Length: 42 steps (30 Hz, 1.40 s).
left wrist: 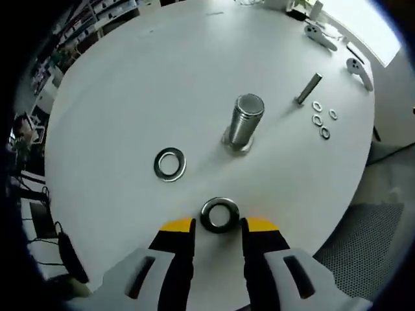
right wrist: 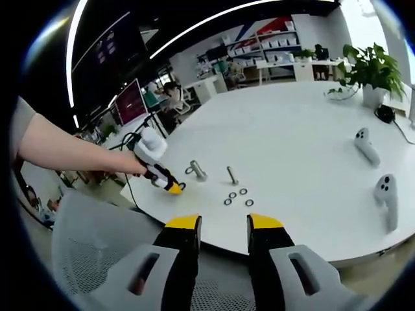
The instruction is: Place the washer onto the threaded stud by aligning its center hole with the stud, sliding it down to the base, and recovering from edge contact or off-axis alignment until the washer reaches the visible bottom stop.
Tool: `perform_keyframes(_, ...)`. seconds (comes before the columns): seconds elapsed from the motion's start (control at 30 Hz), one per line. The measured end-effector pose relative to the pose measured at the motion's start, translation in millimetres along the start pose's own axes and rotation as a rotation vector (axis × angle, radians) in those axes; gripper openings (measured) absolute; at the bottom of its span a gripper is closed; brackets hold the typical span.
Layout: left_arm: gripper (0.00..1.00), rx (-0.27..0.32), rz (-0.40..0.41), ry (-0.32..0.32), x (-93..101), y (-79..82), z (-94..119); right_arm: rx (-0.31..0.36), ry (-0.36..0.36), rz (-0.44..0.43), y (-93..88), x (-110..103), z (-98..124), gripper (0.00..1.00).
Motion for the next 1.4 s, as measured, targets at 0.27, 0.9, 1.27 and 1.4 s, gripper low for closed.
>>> perform_keyframes(0.27, 0.29, -0.041, -0.063, -0.02, 0.7, 5.1, -0.7, 0.0, 0.001, 0.002, 0.0, 0.0, -0.1, 0.3)
perform_keyframes(0.9, 0.22, -0.064, -0.099, -0.03, -6.9, 8.0, -3.3, -0.006, 0.009, 0.004, -0.6, -1.2, -0.4, 0.3)
perform_keyframes(1.27, 0.21, -0.089, -0.116, -0.029, -5.0, 9.6, -6.2, -0.006, 0.005, 0.002, -0.8, -0.9, -0.2, 0.3)
perform_keyframes(1.4, 0.21, -0.079, -0.038, -0.02, -6.6, 10.1, -5.6, -0.004, 0.004, 0.0, -0.4, -0.7, 0.1, 0.3)
Point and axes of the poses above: the point that each gripper's makers call its tool centre point, and the gripper's own axes: z roughly backward along the fingers, x roughly to its right, y roughly out of its top, the point moved 6 cm from there along z, roughly backward along the fingers, and after that the axes turned 2 degrees about -y, right-handed, at the moved point
